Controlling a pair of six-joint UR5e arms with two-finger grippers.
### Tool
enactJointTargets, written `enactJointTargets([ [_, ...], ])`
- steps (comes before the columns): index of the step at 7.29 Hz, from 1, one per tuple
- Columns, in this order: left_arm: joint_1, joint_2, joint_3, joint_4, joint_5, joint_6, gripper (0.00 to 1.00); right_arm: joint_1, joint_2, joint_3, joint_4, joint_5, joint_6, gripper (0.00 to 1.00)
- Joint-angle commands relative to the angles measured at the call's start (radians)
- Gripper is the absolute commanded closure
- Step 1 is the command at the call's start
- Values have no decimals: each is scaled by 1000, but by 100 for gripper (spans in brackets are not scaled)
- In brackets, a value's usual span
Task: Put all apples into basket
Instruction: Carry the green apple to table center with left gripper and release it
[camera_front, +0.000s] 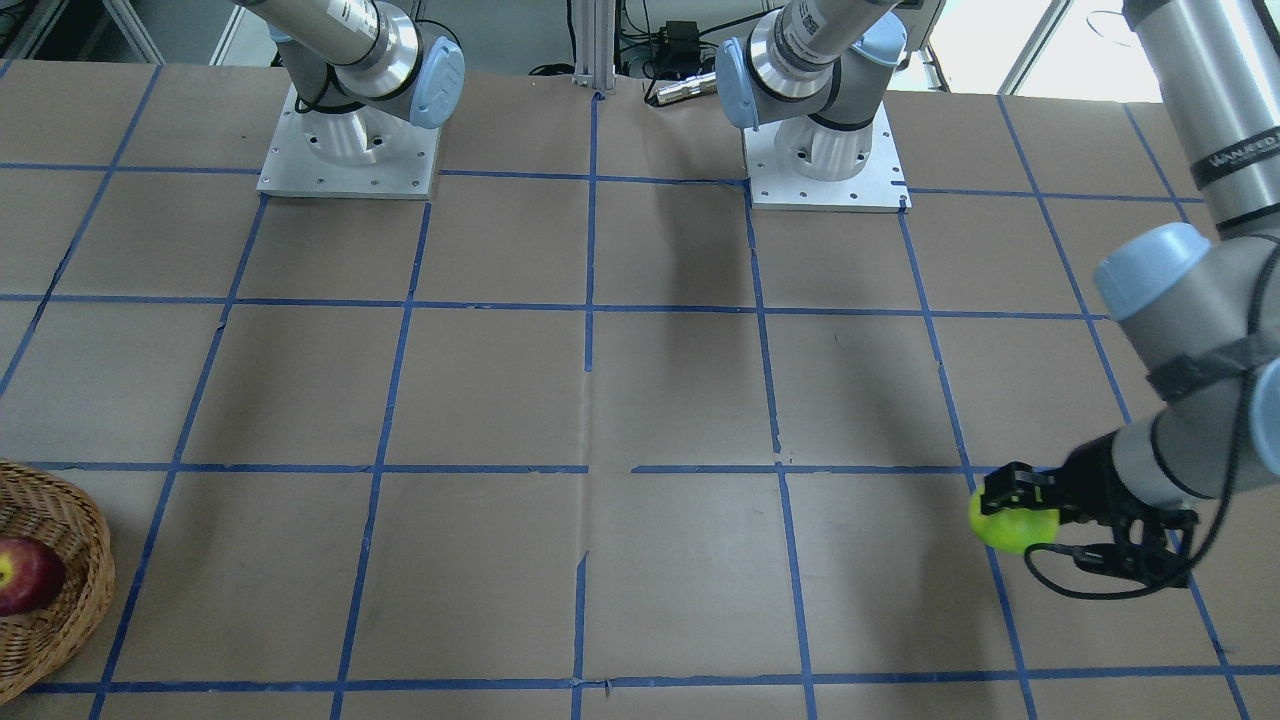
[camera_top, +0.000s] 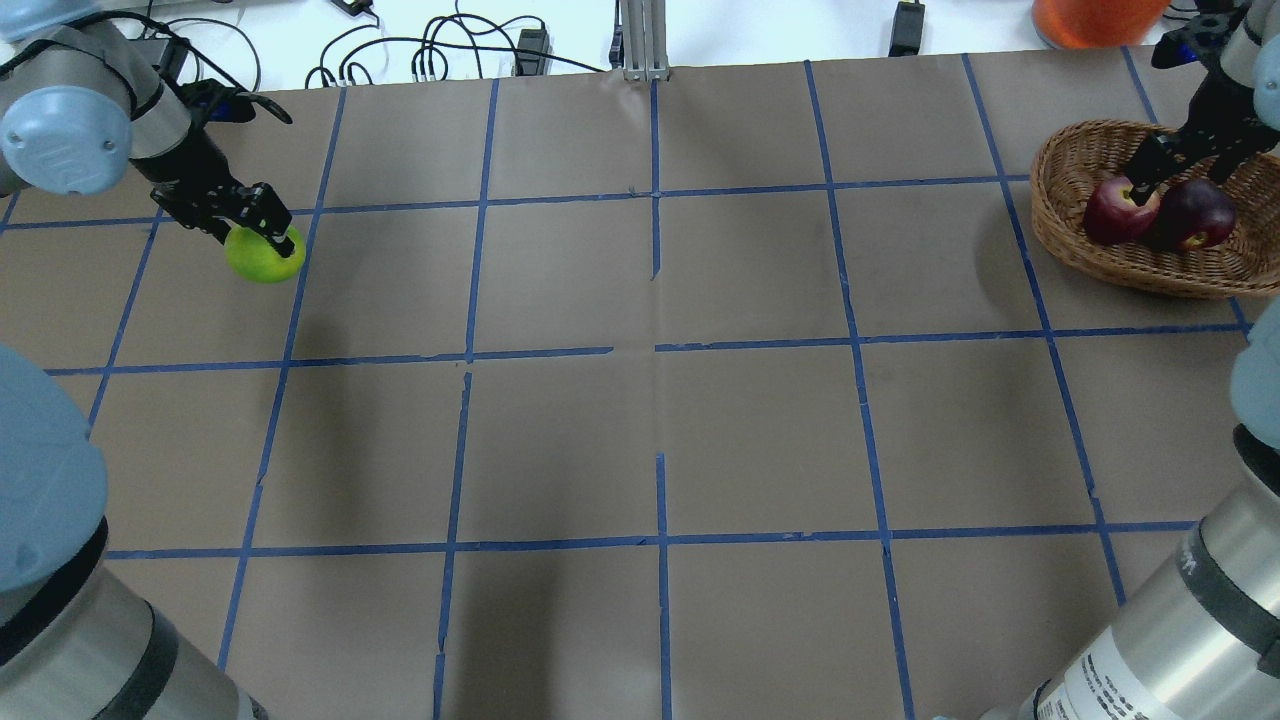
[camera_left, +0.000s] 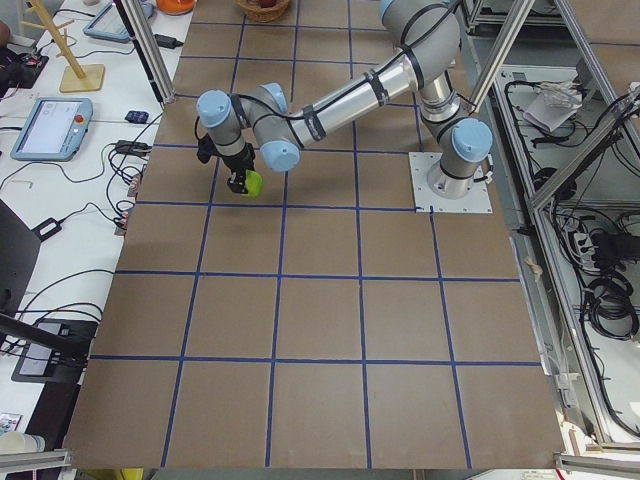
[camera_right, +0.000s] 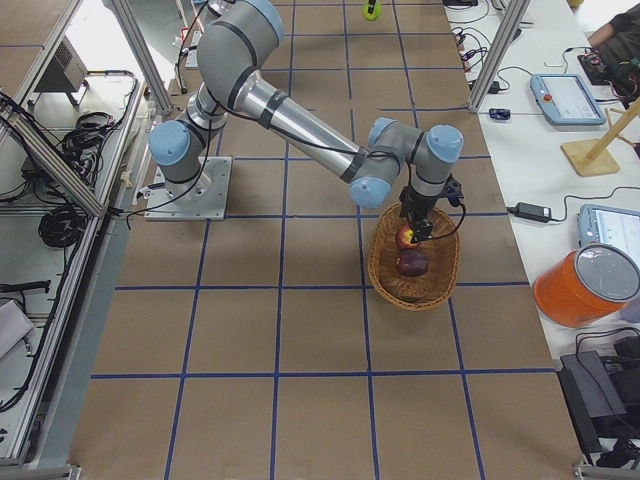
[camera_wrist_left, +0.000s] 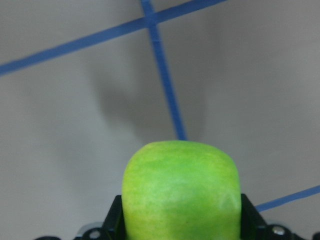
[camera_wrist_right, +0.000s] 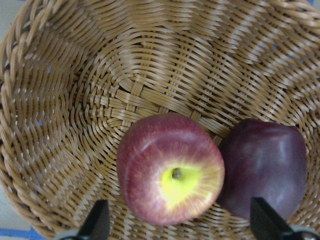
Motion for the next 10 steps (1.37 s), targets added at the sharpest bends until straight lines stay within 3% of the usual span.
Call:
enactJointTargets([
  [1,-151,94,-163,13,-63,-412,100,41,-12,-110,133,21,0,0],
  [2,-248,110,-182,66,-132,-520,100,74,-14,-119,150,63,0,0],
  [4,-511,66,-198,273,-132,-852,100,191,-18,-107,158,95,38,0],
  [5,-595,43,-198,306,-126,-953,100,219,-14,-93,158,95,105,0],
  [6,-626,30,-204,308,-110,-975,87,219,-8,-92,157,117,108,0],
  [7,-629,18,-216,312,-109,-968,52,234,-15,-90,160,129,138,0],
  [8,-629,13,-221,332,-109,-972,1,251,-15,-86,176,131,208,0],
  [10,-616,51,-202,358,-108,-963,0,282,-29,-32,180,138,245,0],
])
